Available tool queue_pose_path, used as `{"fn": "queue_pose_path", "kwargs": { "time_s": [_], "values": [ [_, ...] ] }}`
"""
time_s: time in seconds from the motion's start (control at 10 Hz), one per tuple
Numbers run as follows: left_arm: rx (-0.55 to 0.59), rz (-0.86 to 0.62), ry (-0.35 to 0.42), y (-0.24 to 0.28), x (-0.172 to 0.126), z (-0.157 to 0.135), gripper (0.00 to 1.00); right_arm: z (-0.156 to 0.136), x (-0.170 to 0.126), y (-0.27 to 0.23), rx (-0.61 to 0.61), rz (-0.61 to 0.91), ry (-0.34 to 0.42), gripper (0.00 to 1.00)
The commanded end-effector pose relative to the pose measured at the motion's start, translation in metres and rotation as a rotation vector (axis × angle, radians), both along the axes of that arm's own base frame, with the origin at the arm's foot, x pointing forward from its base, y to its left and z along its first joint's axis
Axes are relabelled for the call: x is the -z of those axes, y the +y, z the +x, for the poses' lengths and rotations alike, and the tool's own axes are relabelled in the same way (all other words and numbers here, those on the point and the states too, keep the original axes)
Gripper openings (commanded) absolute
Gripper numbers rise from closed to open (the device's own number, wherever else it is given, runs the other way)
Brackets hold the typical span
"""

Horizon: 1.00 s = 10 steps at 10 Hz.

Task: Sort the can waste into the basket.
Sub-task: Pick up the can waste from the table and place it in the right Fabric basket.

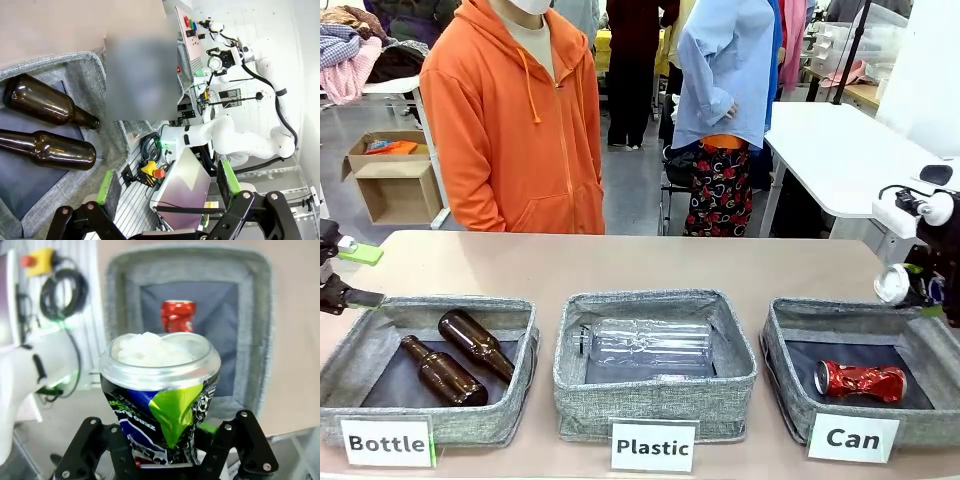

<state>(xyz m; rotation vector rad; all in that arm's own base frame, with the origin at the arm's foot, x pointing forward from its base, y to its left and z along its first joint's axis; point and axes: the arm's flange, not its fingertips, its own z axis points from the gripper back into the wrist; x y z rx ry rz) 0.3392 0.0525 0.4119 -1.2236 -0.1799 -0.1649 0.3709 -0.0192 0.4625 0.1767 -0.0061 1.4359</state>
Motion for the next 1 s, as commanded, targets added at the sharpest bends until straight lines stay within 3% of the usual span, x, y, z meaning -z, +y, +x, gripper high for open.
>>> {"fn": "queue_pose_path", "kwargs": {
  "time_s": [0.0, 0.1, 0.3, 0.4, 0.6, 0.8, 0.9],
  "values": [
    [-0.005, -0.012, -0.004, -0.003, -0.001, 0.000, 1.00, -0.006, 0.014, 0.014, 0.064, -0.010, -0.022, 0.59],
    [-0.005, -0.012, -0.004, -0.003, -0.001, 0.000, 1.00, -0.005, 0.014, 0.012, 0.063, -0.011, -0.021, 1.00],
    [-0.005, -0.012, -0.004, -0.003, -0.001, 0.000, 1.00, -0.006, 0.015, 0.015, 0.067, 0.011, -0.018, 1.00],
    [-0.005, -0.012, -0.004, -0.003, -0.001, 0.000, 1.00, -0.004, 0.013, 0.013, 0.082, 0.047, -0.011, 0.82],
    [-0.005, -0.012, -0.004, -0.003, -0.001, 0.000, 1.00, -0.001, 0.006, 0.007, 0.146, 0.141, 0.016, 1.00],
    [-0.005, -0.012, -0.004, -0.003, -0.001, 0.000, 1.00, 0.000, -0.001, 0.000, 0.261, 0.287, 0.079, 1.00],
    [-0.005, -0.012, -0.004, -0.003, -0.001, 0.000, 1.00, 0.003, -0.008, -0.007, 0.500, 0.534, 0.157, 1.00]
  ]
}}
